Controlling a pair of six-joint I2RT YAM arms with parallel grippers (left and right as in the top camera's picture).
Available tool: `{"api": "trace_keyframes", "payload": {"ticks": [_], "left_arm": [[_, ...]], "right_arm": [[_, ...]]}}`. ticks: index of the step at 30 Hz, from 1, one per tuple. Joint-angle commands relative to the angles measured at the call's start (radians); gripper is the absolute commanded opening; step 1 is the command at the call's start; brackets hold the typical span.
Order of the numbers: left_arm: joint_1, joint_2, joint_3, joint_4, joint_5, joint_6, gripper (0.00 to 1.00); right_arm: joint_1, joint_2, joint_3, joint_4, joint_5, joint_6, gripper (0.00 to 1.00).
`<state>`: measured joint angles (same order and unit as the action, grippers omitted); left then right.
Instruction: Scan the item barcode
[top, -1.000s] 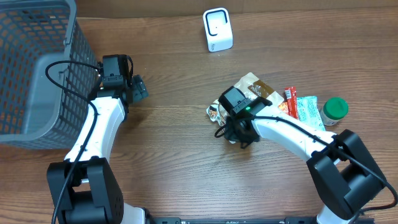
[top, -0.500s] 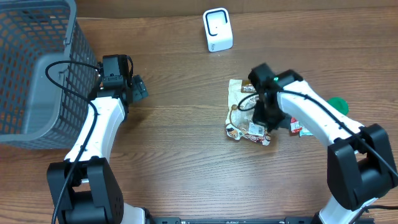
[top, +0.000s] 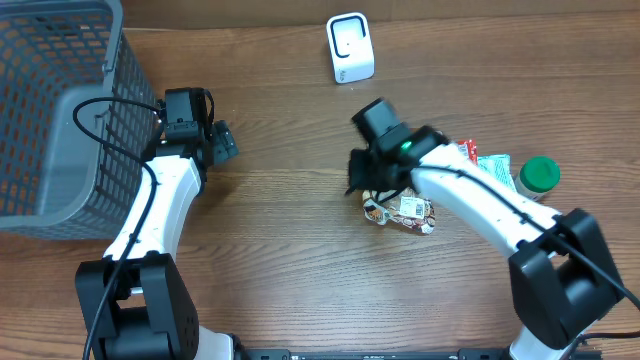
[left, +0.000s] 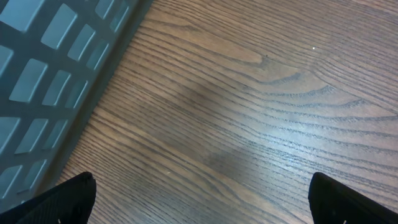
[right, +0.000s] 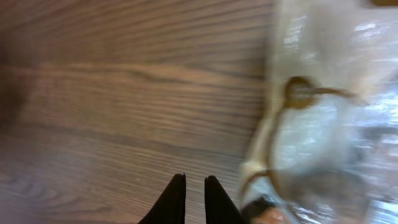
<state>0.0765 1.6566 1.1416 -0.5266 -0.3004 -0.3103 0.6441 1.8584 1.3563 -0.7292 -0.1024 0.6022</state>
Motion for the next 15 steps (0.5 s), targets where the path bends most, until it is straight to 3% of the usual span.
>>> {"api": "trace_keyframes", "payload": {"ticks": [1, 15], "left_arm": [[0.003, 0.01, 0.019, 0.003, -0.017, 0.015, 1.0], [0.003, 0.01, 0.019, 0.003, -0.017, 0.015, 1.0]], "right_arm": [[0.038, 0.001, -0.054, 0.035, 0.119, 0.0, 0.12], [-0.003, 0.002, -0.14, 0.023, 0.199, 0.003, 0.13]]}}
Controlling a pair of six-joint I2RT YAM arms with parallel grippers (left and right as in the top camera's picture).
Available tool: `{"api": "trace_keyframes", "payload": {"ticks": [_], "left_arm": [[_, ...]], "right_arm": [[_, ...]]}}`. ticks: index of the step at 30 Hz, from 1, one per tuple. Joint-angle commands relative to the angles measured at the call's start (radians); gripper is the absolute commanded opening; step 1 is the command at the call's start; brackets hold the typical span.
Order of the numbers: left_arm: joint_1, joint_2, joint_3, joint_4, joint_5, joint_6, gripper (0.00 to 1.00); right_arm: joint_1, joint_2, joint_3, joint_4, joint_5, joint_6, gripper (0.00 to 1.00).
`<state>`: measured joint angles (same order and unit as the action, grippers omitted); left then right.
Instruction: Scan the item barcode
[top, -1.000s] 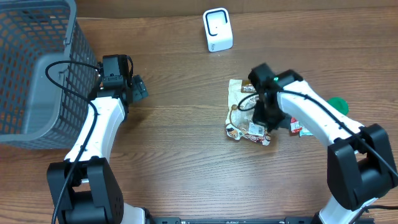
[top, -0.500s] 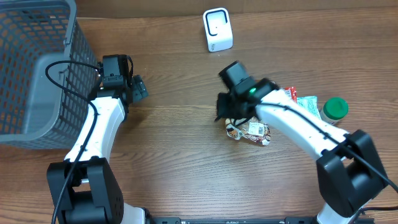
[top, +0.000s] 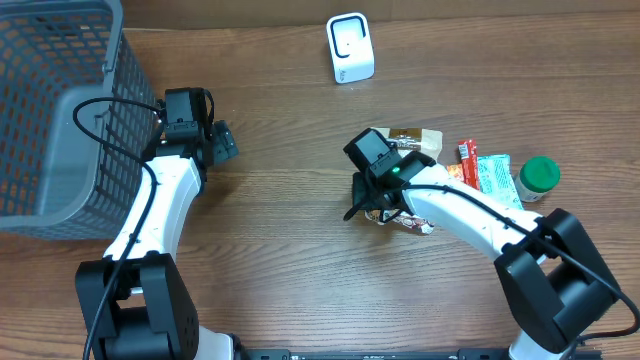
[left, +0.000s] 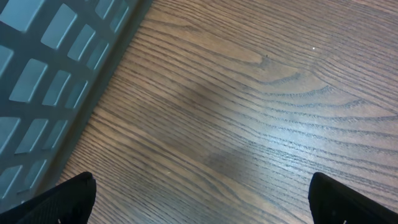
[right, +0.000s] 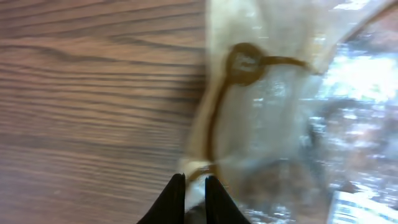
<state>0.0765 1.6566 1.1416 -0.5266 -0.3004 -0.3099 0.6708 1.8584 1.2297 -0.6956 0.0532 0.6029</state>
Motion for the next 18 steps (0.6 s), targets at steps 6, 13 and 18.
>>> {"api": "trace_keyframes", "payload": {"ticks": [6, 13, 18], "left_arm": [[0.003, 0.01, 0.019, 0.003, -0.017, 0.015, 1.0], [0.003, 0.01, 0.019, 0.003, -0.017, 0.015, 0.99], [0.003, 0.01, 0.019, 0.003, -0.016, 0.015, 1.0]], "right_arm": [[-0.079, 0.002, -0.016, -0.036, 0.043, 0.002, 0.13], [-0.117, 0.002, -0.069, -0.017, 0.049, 0.002, 0.13], [-0.16, 0.001, -0.064, -0.09, 0.135, 0.002, 0.05]]}}
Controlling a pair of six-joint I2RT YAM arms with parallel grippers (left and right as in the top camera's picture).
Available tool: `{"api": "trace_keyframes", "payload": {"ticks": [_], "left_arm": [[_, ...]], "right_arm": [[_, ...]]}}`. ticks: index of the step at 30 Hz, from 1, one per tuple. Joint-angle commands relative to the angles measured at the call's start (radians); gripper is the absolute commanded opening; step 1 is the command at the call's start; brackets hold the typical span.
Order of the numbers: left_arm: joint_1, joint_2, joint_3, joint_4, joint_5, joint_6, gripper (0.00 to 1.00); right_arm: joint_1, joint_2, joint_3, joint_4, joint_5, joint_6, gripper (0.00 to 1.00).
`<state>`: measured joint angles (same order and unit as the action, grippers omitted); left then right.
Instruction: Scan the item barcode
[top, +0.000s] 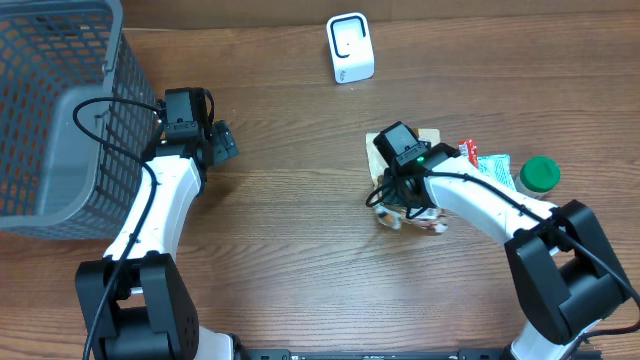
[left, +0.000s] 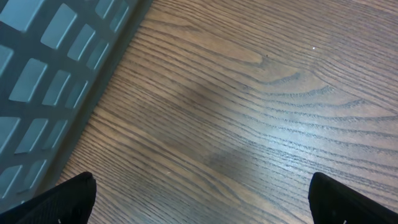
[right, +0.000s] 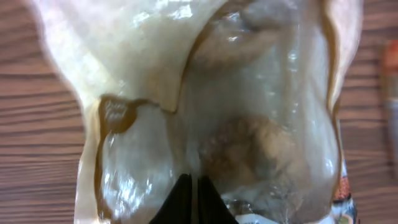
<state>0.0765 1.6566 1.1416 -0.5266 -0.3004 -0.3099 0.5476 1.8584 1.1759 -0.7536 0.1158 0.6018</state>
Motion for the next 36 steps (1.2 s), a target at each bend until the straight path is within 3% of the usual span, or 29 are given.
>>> {"api": "trace_keyframes", "payload": {"ticks": [1, 7, 15, 16, 18, 20, 21, 22, 36], "left_arm": [[0.003, 0.01, 0.019, 0.003, -0.017, 0.015, 1.0], [0.003, 0.01, 0.019, 0.003, -0.017, 0.015, 1.0], [0.003, 0.01, 0.019, 0.003, -0.017, 0.015, 1.0], [0.003, 0.01, 0.019, 0.003, -0.016, 0.015, 1.0], [0.003, 0.01, 0.019, 0.003, -0.016, 0.015, 1.0], [0.003, 0.01, 0.019, 0.003, -0.017, 0.015, 1.0], [0.003, 0.01, 0.019, 0.003, -0.017, 0.015, 1.0], [0.003, 0.01, 0.019, 0.003, -0.017, 0.015, 1.0], [0.002, 0.01, 0.019, 0.003, -0.016, 0.015, 1.0]], "right_arm": [[-0.05, 0.001, -0.004, -0.05, 0.079, 0.003, 0.05], [-0.132, 0.001, 0.031, -0.089, 0.05, -0.037, 0.06], [-0.138, 0.001, 0.185, -0.185, -0.024, -0.107, 0.07], [-0.138, 0.001, 0.208, -0.197, -0.023, -0.107, 0.13], [-0.138, 0.001, 0.228, -0.195, -0.023, -0.107, 0.61], [-0.139, 0.001, 0.229, -0.172, -0.019, -0.107, 0.82], [-0.139, 0.001, 0.229, -0.167, -0.012, -0.107, 0.97], [-0.139, 0.001, 0.229, -0.168, 0.0, -0.107, 1.0], [-0.139, 0.001, 0.229, -0.172, -0.001, -0.106, 1.0]]}}
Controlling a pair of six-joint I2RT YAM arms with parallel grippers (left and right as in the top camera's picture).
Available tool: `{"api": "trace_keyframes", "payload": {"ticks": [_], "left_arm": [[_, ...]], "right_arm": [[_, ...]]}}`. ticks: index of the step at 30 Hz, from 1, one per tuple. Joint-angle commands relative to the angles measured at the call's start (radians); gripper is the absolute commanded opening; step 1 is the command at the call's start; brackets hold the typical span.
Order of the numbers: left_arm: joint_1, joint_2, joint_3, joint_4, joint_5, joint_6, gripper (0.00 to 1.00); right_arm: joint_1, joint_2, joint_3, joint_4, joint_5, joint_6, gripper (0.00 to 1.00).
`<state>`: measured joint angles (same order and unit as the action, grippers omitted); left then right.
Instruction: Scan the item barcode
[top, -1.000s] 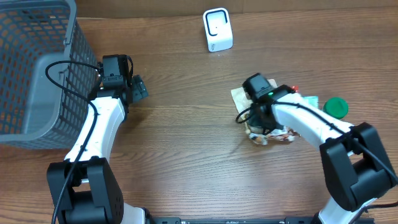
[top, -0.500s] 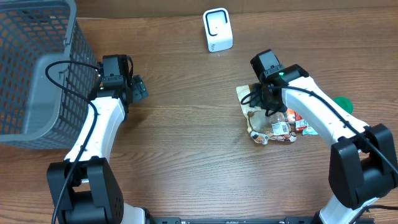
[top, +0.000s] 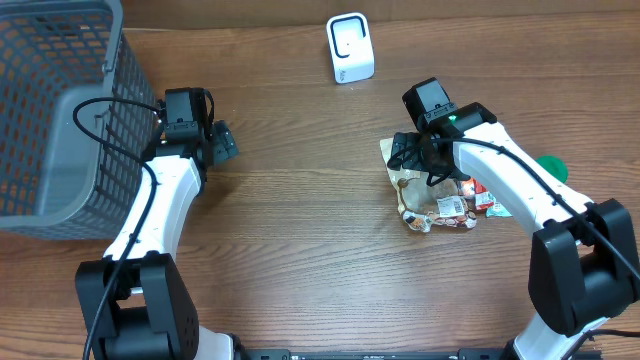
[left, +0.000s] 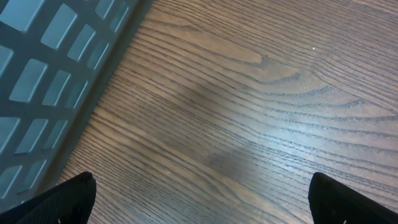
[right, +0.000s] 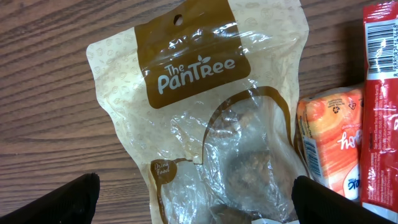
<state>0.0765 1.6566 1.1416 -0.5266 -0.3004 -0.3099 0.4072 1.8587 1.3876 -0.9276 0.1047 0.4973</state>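
Note:
A clear and tan "The PanTree" snack pouch (top: 428, 195) lies flat on the wooden table, its printed brown header pointing to the far side. In the right wrist view the pouch (right: 205, 124) fills the middle. My right gripper (top: 415, 150) hovers over it, open, with its fingertips wide apart either side of the pouch's lower part (right: 199, 202) and nothing between them. The white barcode scanner (top: 350, 48) stands at the back centre. My left gripper (top: 222, 140) is open over bare wood (left: 199, 199) beside the basket.
A grey mesh basket (top: 50, 110) fills the far left, and its wall (left: 50, 74) shows in the left wrist view. Right of the pouch lie an orange packet (right: 326, 143) and a red packet (right: 380, 93). A green-lidded jar (top: 550, 163) peeks from behind my right arm.
My right gripper was shut and pressed close to the pouch; now it is open and higher, farther back and right. The pouch lies slightly more to the right. The left arm is unchanged.
My right gripper was shut over the wood just left of the pouch, then shut at the pouch's left edge, then shut over its middle. Now it is open above the flat pouch, which has ended up against the other packets. The left arm stayed still throughout.

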Motion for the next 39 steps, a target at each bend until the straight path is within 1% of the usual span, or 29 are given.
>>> {"api": "trace_keyframes", "payload": {"ticks": [1, 17, 21, 29, 33, 39], "left_arm": [[0.002, 0.01, 0.019, 0.003, -0.017, 0.015, 1.0], [0.002, 0.01, 0.019, 0.003, -0.017, 0.015, 1.0], [0.002, 0.01, 0.019, 0.003, -0.017, 0.015, 1.0], [0.002, 0.01, 0.019, 0.003, -0.016, 0.015, 1.0], [0.002, 0.01, 0.019, 0.003, -0.016, 0.015, 1.0], [0.002, 0.01, 0.019, 0.003, -0.017, 0.015, 1.0]], "right_arm": [[0.001, 0.0, 0.017, 0.002, 0.01, -0.002, 1.0], [0.001, 0.0, 0.013, 0.006, 0.01, -0.002, 1.0], [0.004, -0.032, 0.013, 0.006, 0.006, -0.002, 1.0], [0.004, -0.216, 0.013, 0.006, 0.006, -0.002, 1.0], [0.004, -0.349, 0.013, 0.006, 0.006, -0.002, 1.0], [0.004, -0.603, 0.013, 0.005, 0.007, -0.002, 1.0]]}}
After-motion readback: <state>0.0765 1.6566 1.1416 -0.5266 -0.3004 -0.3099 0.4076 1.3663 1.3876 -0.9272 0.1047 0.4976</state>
